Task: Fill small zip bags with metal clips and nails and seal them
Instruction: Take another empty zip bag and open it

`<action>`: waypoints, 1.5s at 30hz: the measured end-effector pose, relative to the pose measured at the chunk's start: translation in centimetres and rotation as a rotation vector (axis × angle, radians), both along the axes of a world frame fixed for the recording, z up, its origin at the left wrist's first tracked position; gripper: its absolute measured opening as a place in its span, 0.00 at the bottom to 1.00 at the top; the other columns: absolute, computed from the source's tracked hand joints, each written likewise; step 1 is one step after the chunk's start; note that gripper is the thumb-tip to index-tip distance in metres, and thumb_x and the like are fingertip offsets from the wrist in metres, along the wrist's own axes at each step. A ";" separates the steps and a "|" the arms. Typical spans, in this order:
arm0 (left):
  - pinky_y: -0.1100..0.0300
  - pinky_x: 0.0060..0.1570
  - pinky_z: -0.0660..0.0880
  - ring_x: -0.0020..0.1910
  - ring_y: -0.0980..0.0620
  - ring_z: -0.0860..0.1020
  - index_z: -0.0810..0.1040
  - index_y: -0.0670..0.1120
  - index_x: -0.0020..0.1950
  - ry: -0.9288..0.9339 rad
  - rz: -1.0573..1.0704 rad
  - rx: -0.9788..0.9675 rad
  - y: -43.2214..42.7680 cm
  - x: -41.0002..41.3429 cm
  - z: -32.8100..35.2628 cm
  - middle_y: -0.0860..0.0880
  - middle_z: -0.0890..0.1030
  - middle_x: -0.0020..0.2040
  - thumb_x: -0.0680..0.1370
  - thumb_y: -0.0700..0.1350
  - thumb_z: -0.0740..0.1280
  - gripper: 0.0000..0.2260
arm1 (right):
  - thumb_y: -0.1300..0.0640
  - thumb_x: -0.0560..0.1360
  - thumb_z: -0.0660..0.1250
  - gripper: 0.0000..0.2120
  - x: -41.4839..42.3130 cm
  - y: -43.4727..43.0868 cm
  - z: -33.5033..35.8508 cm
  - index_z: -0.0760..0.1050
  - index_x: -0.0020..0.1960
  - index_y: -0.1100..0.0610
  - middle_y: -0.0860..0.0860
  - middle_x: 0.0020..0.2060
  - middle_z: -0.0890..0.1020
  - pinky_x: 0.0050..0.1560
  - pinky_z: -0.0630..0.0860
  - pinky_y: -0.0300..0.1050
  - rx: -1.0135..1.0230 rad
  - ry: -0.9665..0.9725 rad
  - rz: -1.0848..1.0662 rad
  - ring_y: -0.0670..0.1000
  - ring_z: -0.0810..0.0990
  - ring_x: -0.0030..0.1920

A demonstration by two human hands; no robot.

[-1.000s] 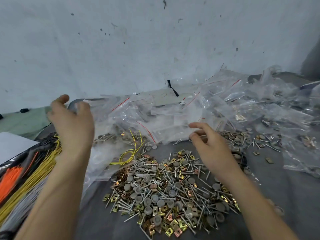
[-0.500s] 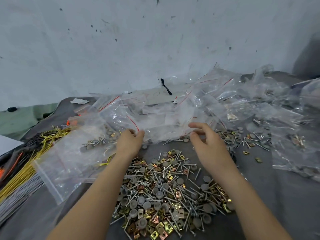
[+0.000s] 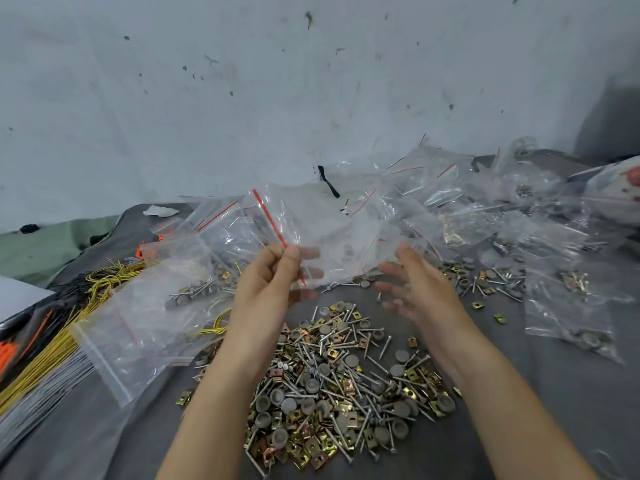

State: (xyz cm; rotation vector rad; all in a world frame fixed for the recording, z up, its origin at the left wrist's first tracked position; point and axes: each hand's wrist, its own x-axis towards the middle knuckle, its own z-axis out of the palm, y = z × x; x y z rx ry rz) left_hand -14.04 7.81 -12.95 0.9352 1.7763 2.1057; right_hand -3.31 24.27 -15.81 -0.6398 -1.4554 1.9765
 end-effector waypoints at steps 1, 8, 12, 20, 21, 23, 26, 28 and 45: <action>0.60 0.43 0.79 0.49 0.49 0.84 0.83 0.49 0.49 -0.021 -0.043 -0.011 -0.4 0.3 -0.3 0.45 0.84 0.52 0.82 0.49 0.62 0.11 | 0.35 0.75 0.64 0.20 0.3 0.0 0.0 0.76 0.61 0.46 0.48 0.54 0.85 0.48 0.82 0.49 -0.068 0.019 0.026 0.49 0.86 0.48; 0.58 0.40 0.79 0.42 0.47 0.80 0.77 0.43 0.47 -0.003 -0.133 -0.196 -3.9 0.5 -1.7 0.40 0.83 0.47 0.78 0.51 0.63 0.12 | 0.43 0.76 0.69 0.24 1.6 0.0 -0.6 0.78 0.63 0.60 0.55 0.49 0.85 0.44 0.83 0.50 -0.232 0.094 0.210 0.53 0.85 0.43; 0.58 0.35 0.77 0.36 0.50 0.78 0.76 0.38 0.46 0.045 -0.005 -0.256 -4.9 0.6 -2.2 0.45 0.80 0.36 0.80 0.47 0.63 0.12 | 0.53 0.77 0.70 0.11 1.1 -0.6 -0.8 0.82 0.55 0.59 0.49 0.36 0.80 0.36 0.78 0.43 -0.162 0.098 0.040 0.47 0.78 0.33; 0.57 0.36 0.78 0.36 0.50 0.76 0.78 0.41 0.44 -0.001 0.060 -0.252 -5.3 0.4 -2.8 0.48 0.78 0.35 0.82 0.47 0.62 0.12 | 0.46 0.76 0.70 0.08 0.2 -1.7 -1.3 0.85 0.46 0.50 0.44 0.28 0.75 0.32 0.76 0.36 0.122 0.047 -0.225 0.42 0.73 0.26; 0.58 0.35 0.78 0.37 0.50 0.77 0.79 0.41 0.45 -0.032 0.033 -0.243 -5.3 0.4 -3.0 0.48 0.78 0.35 0.82 0.47 0.62 0.13 | 0.45 0.75 0.71 0.08 0.4 -1.6 -1.3 0.85 0.45 0.47 0.44 0.26 0.74 0.30 0.75 0.35 0.129 0.058 -0.226 0.42 0.72 0.25; 0.59 0.34 0.77 0.36 0.52 0.76 0.81 0.42 0.44 -0.065 -0.016 -0.227 -5.3 0.3 -3.0 0.50 0.78 0.35 0.83 0.48 0.61 0.14 | 0.40 0.74 0.69 0.08 0.8 -1.4 -1.2 0.85 0.43 0.42 0.44 0.23 0.73 0.30 0.76 0.35 0.193 0.027 -0.202 0.43 0.73 0.25; 0.55 0.36 0.75 0.35 0.53 0.75 0.82 0.46 0.41 -0.050 -0.014 -0.235 -5.3 0.6 -3.0 0.49 0.78 0.35 0.82 0.49 0.63 0.13 | 0.37 0.76 0.65 0.15 1.3 -1.0 -1.8 0.83 0.46 0.46 0.44 0.29 0.78 0.35 0.76 0.39 0.354 -0.103 -0.190 0.41 0.76 0.28; 0.51 0.37 0.74 0.32 0.52 0.75 0.82 0.46 0.43 -0.002 0.040 -0.265 -5.1 1.0 -3.1 0.49 0.79 0.34 0.81 0.49 0.65 0.11 | 0.37 0.78 0.63 0.13 1.7 -1.0 -2.2 0.76 0.56 0.44 0.43 0.47 0.80 0.41 0.72 0.37 0.500 -0.186 -0.307 0.35 0.77 0.39; 0.65 0.28 0.72 0.30 0.54 0.79 0.76 0.47 0.42 0.084 0.120 -0.250 -0.3 5.0 -3.3 0.49 0.83 0.34 0.78 0.54 0.67 0.11 | 0.41 0.78 0.65 0.07 1.2 -5.8 -0.3 0.76 0.46 0.43 0.36 0.41 0.81 0.38 0.76 0.42 0.749 -0.204 -0.209 0.42 0.81 0.38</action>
